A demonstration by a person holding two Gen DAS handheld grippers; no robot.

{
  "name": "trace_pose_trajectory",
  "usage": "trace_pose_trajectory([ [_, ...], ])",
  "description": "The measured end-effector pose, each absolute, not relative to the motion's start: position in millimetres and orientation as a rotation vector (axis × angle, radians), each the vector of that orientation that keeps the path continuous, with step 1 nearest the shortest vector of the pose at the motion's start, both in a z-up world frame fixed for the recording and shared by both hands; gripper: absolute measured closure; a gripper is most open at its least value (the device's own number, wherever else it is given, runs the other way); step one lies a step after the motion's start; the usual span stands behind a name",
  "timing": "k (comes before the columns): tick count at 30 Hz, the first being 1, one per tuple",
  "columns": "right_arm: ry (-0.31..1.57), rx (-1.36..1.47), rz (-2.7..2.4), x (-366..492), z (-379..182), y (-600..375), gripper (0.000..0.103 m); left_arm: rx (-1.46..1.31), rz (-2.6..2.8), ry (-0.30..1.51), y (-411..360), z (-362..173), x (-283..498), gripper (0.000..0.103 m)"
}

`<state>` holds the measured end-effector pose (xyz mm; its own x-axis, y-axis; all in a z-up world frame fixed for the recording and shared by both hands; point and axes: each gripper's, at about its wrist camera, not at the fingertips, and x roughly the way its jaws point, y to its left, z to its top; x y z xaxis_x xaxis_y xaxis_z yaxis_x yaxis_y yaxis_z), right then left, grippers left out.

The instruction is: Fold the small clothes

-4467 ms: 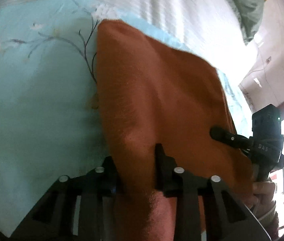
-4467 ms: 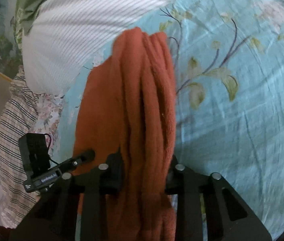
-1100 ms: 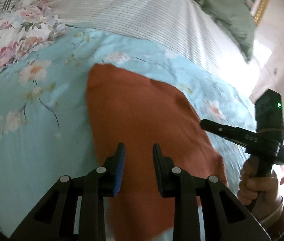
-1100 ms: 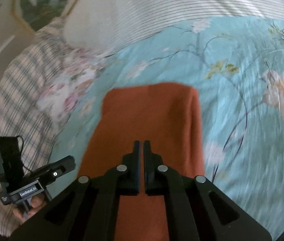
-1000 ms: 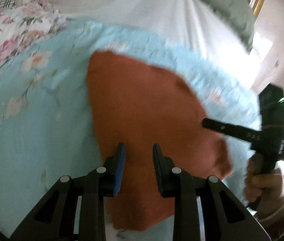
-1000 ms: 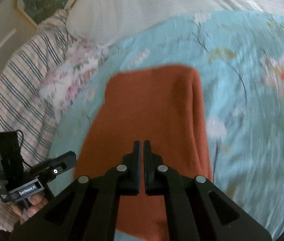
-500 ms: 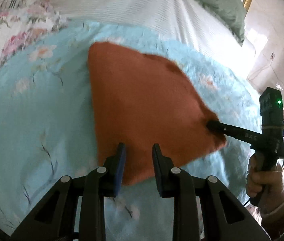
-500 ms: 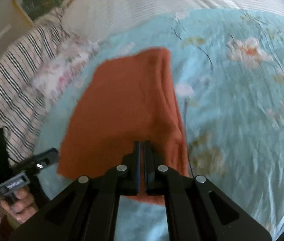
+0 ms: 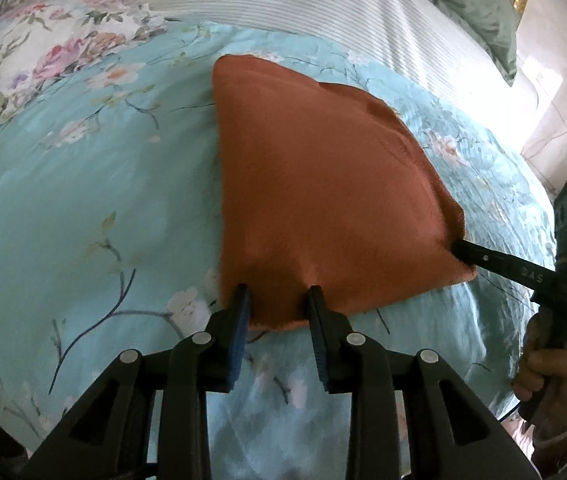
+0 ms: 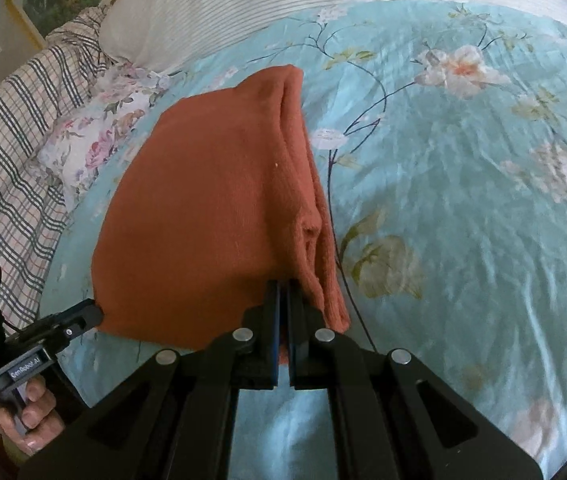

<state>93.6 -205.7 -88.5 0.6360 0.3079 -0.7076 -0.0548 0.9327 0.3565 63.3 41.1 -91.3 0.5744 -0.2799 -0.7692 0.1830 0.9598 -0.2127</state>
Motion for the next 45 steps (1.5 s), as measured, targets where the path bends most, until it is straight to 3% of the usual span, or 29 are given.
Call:
trace_pose_trajectory([
  [2, 0.855, 0.313, 0.194, 86.5, -85.7, -208.3, 0.099, -0.114, -0.242, 0.919, 45.3, -89.4, 57.5, 0.056],
  [3, 0.854, 0.315, 0.184, 83.1, -84.6, -209.9, 0.099, -0.12, -0.234, 0.917, 47.6, -88.8, 54.7, 0.054],
  [15, 0.84, 0.337, 0.213, 50.8, -77.6, -208.5, 0.099, -0.062, -0.171, 0.913, 45.0, -88.6, 26.7, 0.046],
  [21, 0.834, 0.339, 0.246, 35.9, -74.9, -201.7, 0.097, -0.038, -0.143, 0.923, 39.4, -89.8, 16.5, 0.022],
  [23, 0.837, 0.348, 0.248, 31.3, -75.3, -201.5, 0.074, -0.021, -0.13, 0.919, 40.6, -90.1, 13.6, 0.02],
  [24, 0.83, 0.349, 0.252, 28.8, -74.9, -201.4, 0.038, -0.014, -0.127, 0.917, 41.5, -90.1, 13.0, 0.02],
  [25, 0.813, 0.344, 0.255, 25.4, -73.7, -200.5, 0.01, -0.006, -0.121, 0.916, 41.6, -90.4, 11.8, 0.02],
  [26, 0.788, 0.329, 0.254, 20.9, -71.6, -198.8, 0.006, 0.0, -0.115, 0.917, 42.0, -90.9, 11.7, 0.02],
  [34, 0.799, 0.216, 0.256, 15.4, -70.7, -183.9, 0.006, 0.014, -0.1, 0.945, 51.2, -91.6, 11.9, 0.02],
  [45, 0.779, 0.085, 0.315, 13.7, -49.9, -174.8, 0.006, 0.143, -0.069, 0.804, 39.3, -43.5, -1.2, 0.018],
])
